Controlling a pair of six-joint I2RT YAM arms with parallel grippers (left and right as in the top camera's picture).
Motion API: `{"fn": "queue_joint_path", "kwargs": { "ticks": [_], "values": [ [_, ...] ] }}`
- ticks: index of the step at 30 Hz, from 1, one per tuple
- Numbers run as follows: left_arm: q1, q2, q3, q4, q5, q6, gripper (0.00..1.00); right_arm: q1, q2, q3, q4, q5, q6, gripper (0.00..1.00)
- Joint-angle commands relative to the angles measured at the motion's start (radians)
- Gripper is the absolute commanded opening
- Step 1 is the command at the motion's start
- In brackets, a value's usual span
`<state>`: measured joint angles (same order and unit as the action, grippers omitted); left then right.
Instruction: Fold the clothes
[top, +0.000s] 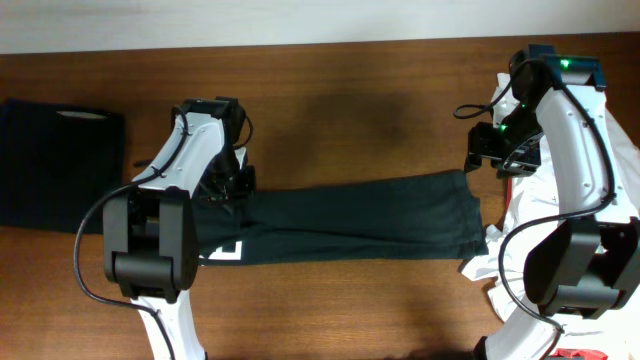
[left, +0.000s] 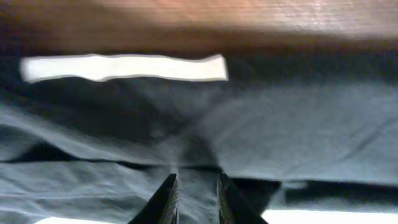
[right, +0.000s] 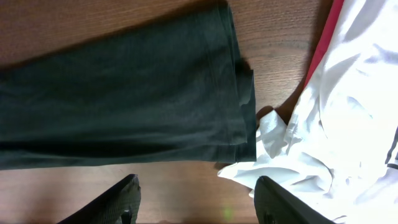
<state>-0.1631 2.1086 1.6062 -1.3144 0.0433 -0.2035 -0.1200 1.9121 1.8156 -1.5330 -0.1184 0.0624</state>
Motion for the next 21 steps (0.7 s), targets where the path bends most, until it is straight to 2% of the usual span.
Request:
{"fn": "queue_joint_path", "kwargs": {
  "ticks": [1, 5, 10, 11, 13, 14, 16, 21],
  "values": [
    [0.027, 0.012, 0.053, 0.021, -0.105, -0.074, 0.21, 0.001, -0.004, 0.000, -0.001, 0.027, -0.006, 0.63],
    [0.057, 0.012, 0.157, 0.007, -0.112, -0.082, 0.20, 0.000, -0.004, -0.030, -0.024, 0.078, -0.003, 0.63],
    [0.091, 0.011, 0.251, -0.076, -0.111, -0.088, 0.21, 0.001, -0.004, -0.193, 0.009, 0.078, -0.015, 0.70],
    [0.097, 0.011, 0.251, -0.096, -0.111, -0.087, 0.22, 0.000, -0.004, -0.231, 0.032, 0.078, -0.027, 0.71],
    [0.103, 0.012, 0.246, -0.123, -0.111, -0.087, 0.34, -0.002, -0.004, -0.296, 0.094, 0.090, -0.033, 0.71],
    [0.103, 0.012, 0.246, -0.130, -0.111, -0.087, 0.36, -0.006, -0.004, -0.331, 0.149, 0.103, -0.033, 0.71],
    [0.103, 0.012, 0.246, -0.131, -0.111, -0.087, 0.36, -0.018, -0.004, -0.407, 0.281, 0.108, -0.033, 0.73],
    [0.103, 0.012, 0.246, -0.126, -0.111, -0.087, 0.36, -0.020, -0.003, -0.536, 0.453, 0.101, -0.092, 0.75]
  ]
}}
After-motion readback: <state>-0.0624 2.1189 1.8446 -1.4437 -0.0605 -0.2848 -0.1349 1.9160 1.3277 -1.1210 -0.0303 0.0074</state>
